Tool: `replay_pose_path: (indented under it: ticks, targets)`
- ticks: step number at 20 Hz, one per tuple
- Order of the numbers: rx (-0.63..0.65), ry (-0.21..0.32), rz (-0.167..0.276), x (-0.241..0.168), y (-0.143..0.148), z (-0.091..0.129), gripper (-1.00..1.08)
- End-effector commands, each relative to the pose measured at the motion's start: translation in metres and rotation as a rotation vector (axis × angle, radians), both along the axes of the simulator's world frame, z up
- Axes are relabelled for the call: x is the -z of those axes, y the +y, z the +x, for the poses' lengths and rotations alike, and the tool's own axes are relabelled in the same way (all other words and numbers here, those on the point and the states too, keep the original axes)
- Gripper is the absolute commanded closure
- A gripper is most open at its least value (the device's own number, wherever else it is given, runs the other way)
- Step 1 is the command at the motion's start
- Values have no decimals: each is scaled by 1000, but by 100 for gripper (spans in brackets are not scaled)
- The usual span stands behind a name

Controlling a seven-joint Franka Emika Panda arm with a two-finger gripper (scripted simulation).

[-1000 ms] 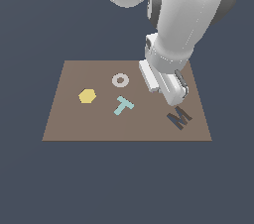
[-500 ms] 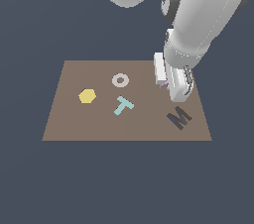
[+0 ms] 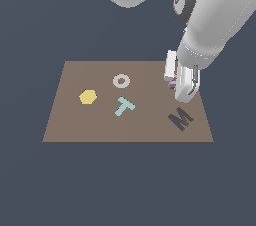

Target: Insert a designated object into the corresponding slot on a board.

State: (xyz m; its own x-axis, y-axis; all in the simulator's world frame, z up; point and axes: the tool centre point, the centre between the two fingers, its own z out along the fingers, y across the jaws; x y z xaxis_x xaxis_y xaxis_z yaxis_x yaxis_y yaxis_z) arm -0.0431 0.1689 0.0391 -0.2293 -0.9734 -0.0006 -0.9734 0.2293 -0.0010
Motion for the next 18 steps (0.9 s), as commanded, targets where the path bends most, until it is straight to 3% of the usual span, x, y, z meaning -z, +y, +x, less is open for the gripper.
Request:
replay_pose_path:
  ticks: [1,18]
  targets:
    - [40,0,0,-1,4,1,108]
    - [109,1,0,7,13,3,108]
